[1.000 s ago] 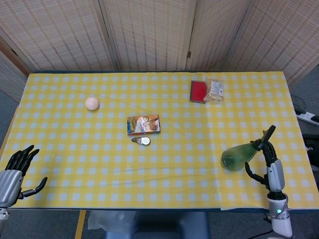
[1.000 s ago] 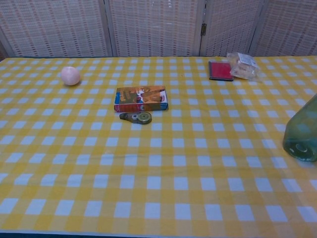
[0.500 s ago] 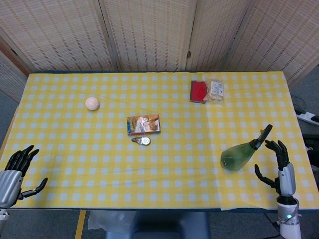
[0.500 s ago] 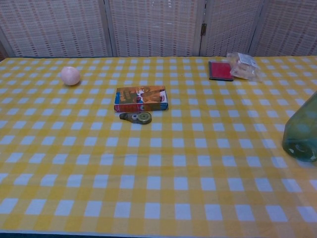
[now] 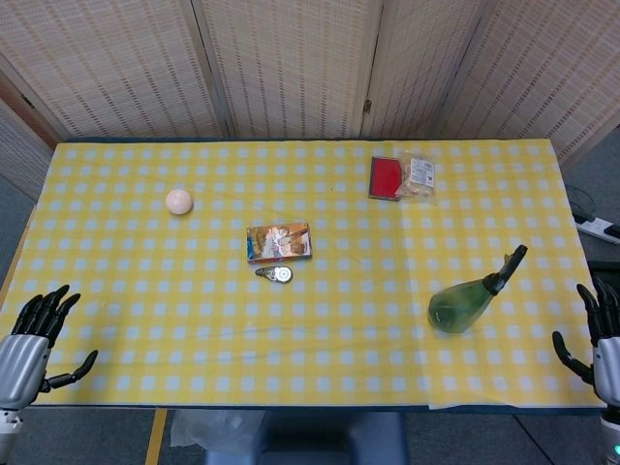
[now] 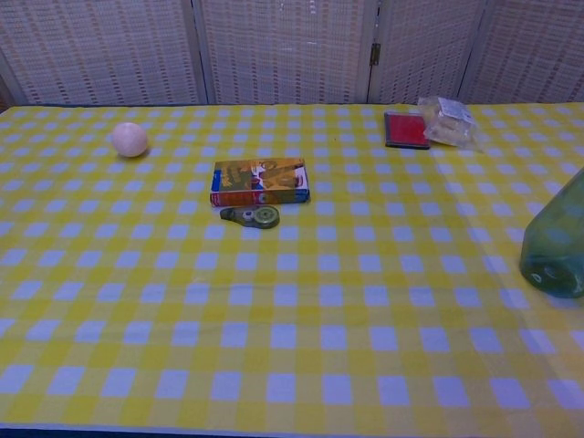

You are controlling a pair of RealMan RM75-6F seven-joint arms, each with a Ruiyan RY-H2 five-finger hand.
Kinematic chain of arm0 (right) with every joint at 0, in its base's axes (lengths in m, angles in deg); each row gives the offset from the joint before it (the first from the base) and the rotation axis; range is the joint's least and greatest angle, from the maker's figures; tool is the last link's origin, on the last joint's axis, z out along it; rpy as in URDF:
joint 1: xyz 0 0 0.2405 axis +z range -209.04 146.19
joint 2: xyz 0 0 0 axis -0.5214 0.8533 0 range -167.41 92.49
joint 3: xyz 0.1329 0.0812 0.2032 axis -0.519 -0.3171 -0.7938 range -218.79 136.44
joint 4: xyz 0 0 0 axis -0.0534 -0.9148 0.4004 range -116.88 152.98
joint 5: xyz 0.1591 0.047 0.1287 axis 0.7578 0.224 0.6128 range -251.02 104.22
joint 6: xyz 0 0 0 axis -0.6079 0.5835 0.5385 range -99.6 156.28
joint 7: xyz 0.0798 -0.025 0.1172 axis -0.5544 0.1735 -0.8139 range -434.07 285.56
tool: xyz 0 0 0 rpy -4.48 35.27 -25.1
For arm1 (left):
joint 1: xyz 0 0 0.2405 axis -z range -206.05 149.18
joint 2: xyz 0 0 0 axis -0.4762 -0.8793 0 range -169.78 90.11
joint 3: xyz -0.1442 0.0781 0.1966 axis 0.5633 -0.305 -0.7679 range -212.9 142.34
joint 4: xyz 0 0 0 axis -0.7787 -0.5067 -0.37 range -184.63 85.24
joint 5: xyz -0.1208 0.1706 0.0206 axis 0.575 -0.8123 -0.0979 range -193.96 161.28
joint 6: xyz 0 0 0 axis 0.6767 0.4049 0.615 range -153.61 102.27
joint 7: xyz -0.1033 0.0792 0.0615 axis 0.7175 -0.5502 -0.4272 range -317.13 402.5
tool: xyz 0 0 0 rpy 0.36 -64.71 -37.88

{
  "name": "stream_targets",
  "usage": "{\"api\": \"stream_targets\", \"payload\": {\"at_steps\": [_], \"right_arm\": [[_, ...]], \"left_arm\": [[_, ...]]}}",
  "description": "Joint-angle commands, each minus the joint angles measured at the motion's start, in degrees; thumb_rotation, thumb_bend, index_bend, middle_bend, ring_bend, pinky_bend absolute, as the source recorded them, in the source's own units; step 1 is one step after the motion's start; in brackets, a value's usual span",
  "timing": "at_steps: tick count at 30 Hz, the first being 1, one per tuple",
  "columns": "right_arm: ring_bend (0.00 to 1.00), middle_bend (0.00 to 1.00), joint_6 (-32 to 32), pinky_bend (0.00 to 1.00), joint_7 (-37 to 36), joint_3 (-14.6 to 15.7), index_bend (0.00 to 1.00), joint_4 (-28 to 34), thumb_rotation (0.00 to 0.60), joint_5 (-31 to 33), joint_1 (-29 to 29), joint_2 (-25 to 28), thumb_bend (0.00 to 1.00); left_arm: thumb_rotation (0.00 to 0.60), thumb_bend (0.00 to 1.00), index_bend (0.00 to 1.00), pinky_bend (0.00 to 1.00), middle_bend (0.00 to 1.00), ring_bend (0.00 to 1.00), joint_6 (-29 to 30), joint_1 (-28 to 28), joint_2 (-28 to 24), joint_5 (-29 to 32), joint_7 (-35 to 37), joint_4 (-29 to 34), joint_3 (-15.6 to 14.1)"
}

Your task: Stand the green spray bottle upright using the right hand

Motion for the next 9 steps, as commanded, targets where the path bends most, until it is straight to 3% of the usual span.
{"api": "stream_targets", "payload": {"at_steps": [1,9], "right_arm": [[0.01,0.00,-11.86,0.00,26.19,2.81,0.00,36.05,0.600,5.72,-2.13,20.89,0.40],[0.01,0.00,-14.55,0.00,23.80,2.60,0.00,36.94,0.600,4.82,-1.67,22.38,0.40]], "left_arm": [[0.230,0.35,0.03,0.00,0.02,0.00,0.72,-0.42,0.52,-0.44,-1.98,0.64,-0.08],[0.229,0.35,0.02,0.00,0.02,0.00,1.29,-0.80,1.41,-0.51,-4.48,0.55,0.05]]}}
